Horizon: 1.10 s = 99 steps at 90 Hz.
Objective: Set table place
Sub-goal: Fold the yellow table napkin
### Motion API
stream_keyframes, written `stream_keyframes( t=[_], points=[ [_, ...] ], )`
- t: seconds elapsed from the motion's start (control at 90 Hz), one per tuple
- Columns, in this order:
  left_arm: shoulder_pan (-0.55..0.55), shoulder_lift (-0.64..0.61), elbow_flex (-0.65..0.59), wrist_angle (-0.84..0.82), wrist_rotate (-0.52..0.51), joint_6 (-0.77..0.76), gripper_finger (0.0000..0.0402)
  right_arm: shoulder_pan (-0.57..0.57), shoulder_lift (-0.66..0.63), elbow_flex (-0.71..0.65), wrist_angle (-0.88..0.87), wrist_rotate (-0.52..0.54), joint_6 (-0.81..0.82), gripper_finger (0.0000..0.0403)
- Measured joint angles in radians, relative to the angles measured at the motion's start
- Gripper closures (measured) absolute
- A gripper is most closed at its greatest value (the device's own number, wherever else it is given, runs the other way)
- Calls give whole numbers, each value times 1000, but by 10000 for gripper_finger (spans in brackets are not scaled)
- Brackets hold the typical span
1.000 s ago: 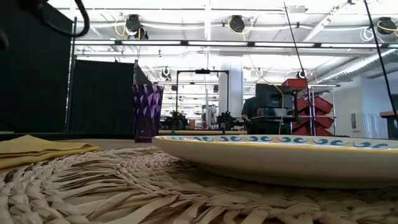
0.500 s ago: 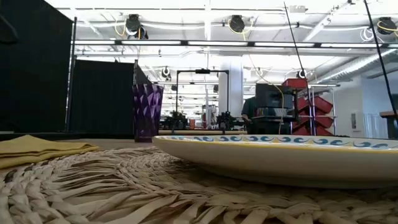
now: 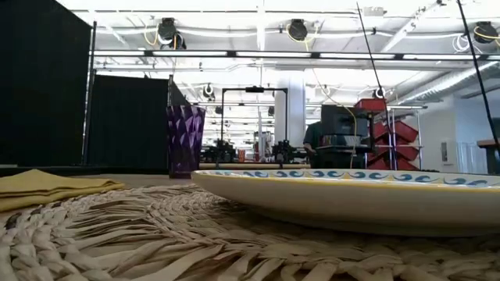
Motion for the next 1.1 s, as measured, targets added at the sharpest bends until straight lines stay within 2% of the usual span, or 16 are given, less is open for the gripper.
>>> stream_keyframes(
  t=[0.156, 0.411, 0.556, 0.678, 0.833, 1.1],
  points=[
    [-9, 8, -35, -13, 55, 0, 341, 33, 0, 0, -7, 0, 24, 236],
    [-21, 9, -37, -128, 175, -16, 341, 55, 0, 0, -8, 1, 42, 236],
    [-21, 10, -37, -143, 188, -17, 341, 55, 0, 0, -9, 4, 43, 236],
    [-21, 23, -48, -147, 241, -24, 341, 55, 0, 0, -9, 4, 43, 236],
    [-20, 24, -105, -39, 221, -22, 341, 55, 0, 0, -10, 4, 43, 236],
    [-17, 24, -113, -31, 232, -22, 341, 55, 0, 0, -10, 4, 44, 236]
  ],
)
